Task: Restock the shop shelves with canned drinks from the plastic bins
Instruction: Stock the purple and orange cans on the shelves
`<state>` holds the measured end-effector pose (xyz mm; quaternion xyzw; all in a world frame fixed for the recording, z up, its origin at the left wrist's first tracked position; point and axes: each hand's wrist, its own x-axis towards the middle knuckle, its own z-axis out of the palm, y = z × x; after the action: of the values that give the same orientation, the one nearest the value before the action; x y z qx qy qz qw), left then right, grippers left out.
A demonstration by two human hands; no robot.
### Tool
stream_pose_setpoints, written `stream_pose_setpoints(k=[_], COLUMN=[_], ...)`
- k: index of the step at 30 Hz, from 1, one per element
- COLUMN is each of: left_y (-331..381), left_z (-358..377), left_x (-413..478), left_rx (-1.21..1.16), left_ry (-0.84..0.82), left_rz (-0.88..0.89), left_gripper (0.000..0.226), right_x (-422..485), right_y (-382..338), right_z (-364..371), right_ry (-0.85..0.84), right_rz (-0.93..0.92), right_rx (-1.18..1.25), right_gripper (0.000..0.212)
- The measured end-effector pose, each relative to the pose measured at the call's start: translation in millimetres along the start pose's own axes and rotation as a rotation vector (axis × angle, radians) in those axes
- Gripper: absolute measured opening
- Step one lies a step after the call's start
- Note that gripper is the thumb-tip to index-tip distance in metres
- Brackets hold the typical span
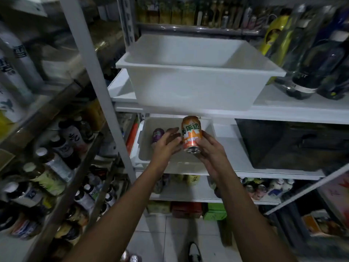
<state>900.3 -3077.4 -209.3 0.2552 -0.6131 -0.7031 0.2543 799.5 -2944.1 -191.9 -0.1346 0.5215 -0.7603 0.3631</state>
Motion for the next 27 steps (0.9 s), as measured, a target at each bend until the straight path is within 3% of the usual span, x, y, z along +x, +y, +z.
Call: stream_pose_setpoints(k=[9, 14, 21, 27], left_y=[15, 14, 33, 52], left_z=[-18, -49, -105, -150], left_x=[-33, -46, -72, -103], left_rx=[-0.035, 0.016, 0.073, 0.17], left_ry=[0.053, 0.128, 0.271, 0.425], left_rz=[0.038, 0.083, 0.107, 0.151], left_gripper=[0.046, 0.057, 0.053, 0.05], right_x=[-23, -25, -22, -27], right_y=[20, 27, 38, 50], right_z=[28, 52, 105, 155], right_ry=[-0.024, -0.148, -0.248, -0.377], right_rz=[-0.027, -0.025, 0.017, 0.043], right_rx=[-0.14, -0.265, -0.292, -0.298], right_gripper=[0.044, 0.037, 0.034, 0.051])
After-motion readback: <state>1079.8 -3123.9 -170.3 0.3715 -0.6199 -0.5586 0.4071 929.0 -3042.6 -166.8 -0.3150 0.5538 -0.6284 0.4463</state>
